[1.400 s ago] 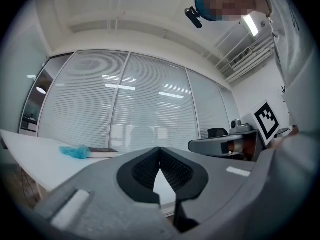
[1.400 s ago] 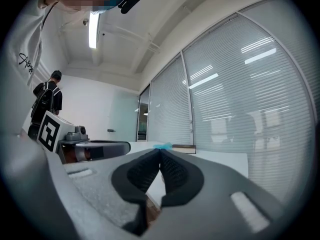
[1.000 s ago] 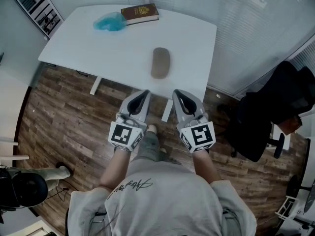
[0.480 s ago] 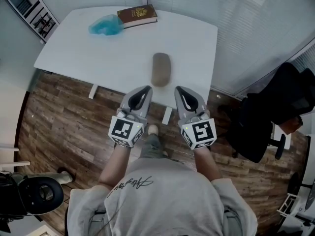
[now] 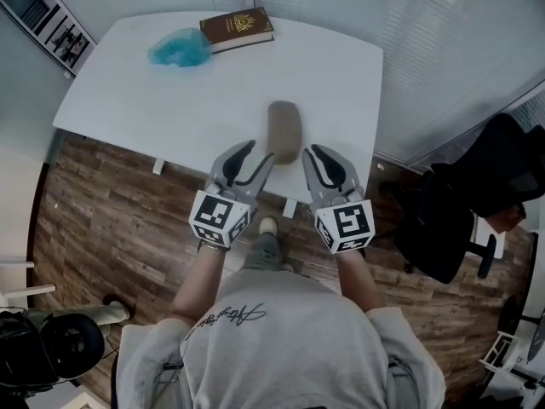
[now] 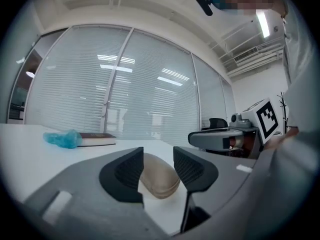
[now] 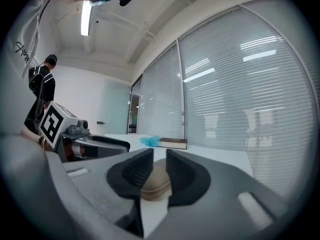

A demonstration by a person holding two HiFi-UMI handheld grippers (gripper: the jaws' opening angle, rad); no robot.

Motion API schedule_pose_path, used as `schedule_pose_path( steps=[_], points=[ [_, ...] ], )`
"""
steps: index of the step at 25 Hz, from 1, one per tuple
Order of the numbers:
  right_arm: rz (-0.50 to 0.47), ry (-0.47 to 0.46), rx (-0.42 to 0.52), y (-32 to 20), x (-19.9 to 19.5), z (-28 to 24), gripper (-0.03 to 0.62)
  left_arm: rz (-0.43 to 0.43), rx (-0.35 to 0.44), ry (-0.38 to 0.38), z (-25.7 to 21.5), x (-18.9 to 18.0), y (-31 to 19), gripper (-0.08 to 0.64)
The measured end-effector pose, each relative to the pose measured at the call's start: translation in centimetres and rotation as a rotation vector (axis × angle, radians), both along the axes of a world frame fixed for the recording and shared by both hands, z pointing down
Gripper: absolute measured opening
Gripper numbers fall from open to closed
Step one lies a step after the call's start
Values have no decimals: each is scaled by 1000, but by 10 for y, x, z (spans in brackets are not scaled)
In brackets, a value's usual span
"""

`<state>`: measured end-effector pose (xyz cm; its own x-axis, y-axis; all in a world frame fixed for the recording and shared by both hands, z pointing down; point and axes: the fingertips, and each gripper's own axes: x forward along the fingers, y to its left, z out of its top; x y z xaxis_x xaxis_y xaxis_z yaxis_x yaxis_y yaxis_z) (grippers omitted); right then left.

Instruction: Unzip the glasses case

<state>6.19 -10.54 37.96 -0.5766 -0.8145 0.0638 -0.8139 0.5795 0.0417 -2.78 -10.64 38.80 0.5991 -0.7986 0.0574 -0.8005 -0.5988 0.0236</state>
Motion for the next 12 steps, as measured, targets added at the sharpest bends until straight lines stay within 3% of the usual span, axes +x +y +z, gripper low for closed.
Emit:
schedule_pose_path(
  steps=[1, 5, 12],
  points=[
    [1, 2, -7, -3, 0, 2, 104, 16, -24, -3, 4, 2, -4, 195],
    [4, 12, -26, -12, 0, 10, 105, 74, -134, 0, 19, 8, -19, 278],
    [15, 32, -48, -20, 5, 21, 110, 83, -293, -13, 41, 11, -45, 316]
  ],
)
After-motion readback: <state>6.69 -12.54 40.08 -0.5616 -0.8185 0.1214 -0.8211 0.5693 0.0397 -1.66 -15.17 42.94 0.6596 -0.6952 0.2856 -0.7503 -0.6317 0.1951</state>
